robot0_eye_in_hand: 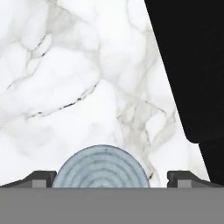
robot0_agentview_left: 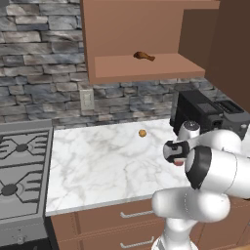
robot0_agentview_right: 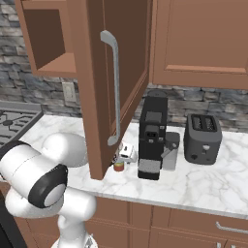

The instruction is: Pick the cereal and canned food from the counter and place them in the cabinets closest to them.

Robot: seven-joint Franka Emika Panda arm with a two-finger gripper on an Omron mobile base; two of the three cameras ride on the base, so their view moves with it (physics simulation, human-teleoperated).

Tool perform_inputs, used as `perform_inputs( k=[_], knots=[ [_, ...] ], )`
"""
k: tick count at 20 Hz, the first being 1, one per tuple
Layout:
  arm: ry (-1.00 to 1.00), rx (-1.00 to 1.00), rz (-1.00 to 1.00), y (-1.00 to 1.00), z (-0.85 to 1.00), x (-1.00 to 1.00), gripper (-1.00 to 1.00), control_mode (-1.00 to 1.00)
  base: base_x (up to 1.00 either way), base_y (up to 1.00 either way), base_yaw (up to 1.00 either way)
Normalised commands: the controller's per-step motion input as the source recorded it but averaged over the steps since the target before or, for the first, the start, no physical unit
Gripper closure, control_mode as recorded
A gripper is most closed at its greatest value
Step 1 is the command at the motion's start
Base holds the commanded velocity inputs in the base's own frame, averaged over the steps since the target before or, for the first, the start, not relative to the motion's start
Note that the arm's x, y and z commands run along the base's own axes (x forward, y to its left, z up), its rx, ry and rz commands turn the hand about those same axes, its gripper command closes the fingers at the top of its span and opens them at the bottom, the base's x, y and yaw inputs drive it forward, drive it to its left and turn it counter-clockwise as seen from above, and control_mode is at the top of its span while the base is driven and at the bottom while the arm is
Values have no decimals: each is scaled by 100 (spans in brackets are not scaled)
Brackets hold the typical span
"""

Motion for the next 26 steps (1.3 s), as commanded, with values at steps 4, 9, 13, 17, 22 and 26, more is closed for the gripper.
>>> perform_inputs(
  k=[4,9,13,17,22,26],
  knots=[
    [0,0,0,0,-14,5,-100,-100,0,0,0],
    [0,0,0,0,-14,2,-100,-100,0,0,0],
    [0,0,0,0,-9,0,100,-100,0,0,0],
    [0,0,0,0,0,0,100,-100,0,0,0],
    [0,0,0,0,0,0,100,-100,0,0,0],
    [0,0,-1,0,11,0,100,-100,0,0,0]
  ],
)
